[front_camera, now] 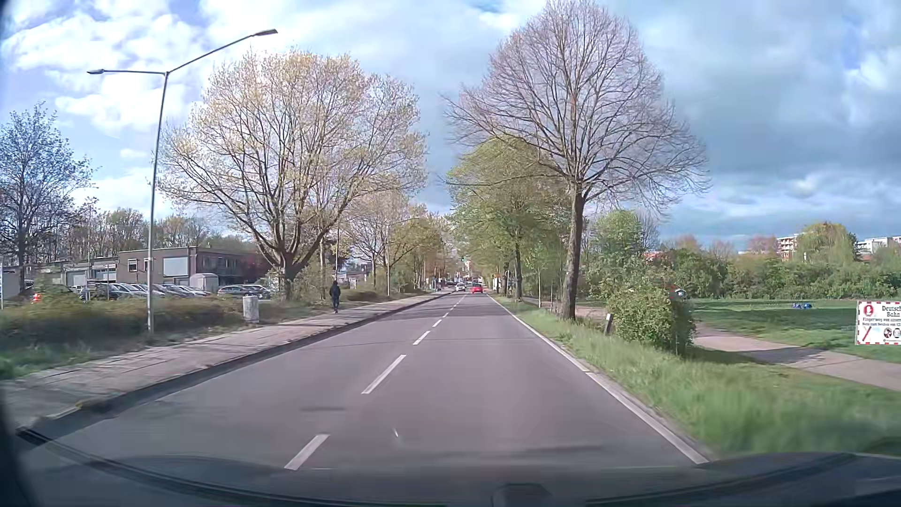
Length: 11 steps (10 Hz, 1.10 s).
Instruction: Follow the waypoints while adhering to traffic rules and regulations
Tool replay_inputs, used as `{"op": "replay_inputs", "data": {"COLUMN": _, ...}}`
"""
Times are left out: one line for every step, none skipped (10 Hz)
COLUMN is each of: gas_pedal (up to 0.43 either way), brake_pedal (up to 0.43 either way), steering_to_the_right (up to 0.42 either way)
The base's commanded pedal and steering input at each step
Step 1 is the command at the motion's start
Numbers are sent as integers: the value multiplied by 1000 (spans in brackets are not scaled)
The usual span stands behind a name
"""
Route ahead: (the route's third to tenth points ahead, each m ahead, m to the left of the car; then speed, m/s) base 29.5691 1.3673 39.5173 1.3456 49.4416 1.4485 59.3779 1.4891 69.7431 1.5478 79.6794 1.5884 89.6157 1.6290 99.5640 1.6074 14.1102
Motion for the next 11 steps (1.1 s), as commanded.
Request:
{"op": "replay_inputs", "data": {"gas_pedal": 157, "brake_pedal": 0, "steering_to_the_right": -1}}
{"op": "replay_inputs", "data": {"gas_pedal": 157, "brake_pedal": 0, "steering_to_the_right": -1}}
{"op": "replay_inputs", "data": {"gas_pedal": 157, "brake_pedal": 6, "steering_to_the_right": -1}}
{"op": "replay_inputs", "data": {"gas_pedal": 157, "brake_pedal": 0, "steering_to_the_right": -1}}
{"op": "replay_inputs", "data": {"gas_pedal": 157, "brake_pedal": 6, "steering_to_the_right": -1}}
{"op": "replay_inputs", "data": {"gas_pedal": 157, "brake_pedal": 6, "steering_to_the_right": -1}}
{"op": "replay_inputs", "data": {"gas_pedal": 150, "brake_pedal": 6, "steering_to_the_right": -1}}
{"op": "replay_inputs", "data": {"gas_pedal": 150, "brake_pedal": 6, "steering_to_the_right": -2}}
{"op": "replay_inputs", "data": {"gas_pedal": 150, "brake_pedal": 6, "steering_to_the_right": -2}}
{"op": "replay_inputs", "data": {"gas_pedal": 150, "brake_pedal": 0, "steering_to_the_right": -2}}
{"op": "replay_inputs", "data": {"gas_pedal": 150, "brake_pedal": 6, "steering_to_the_right": -2}}
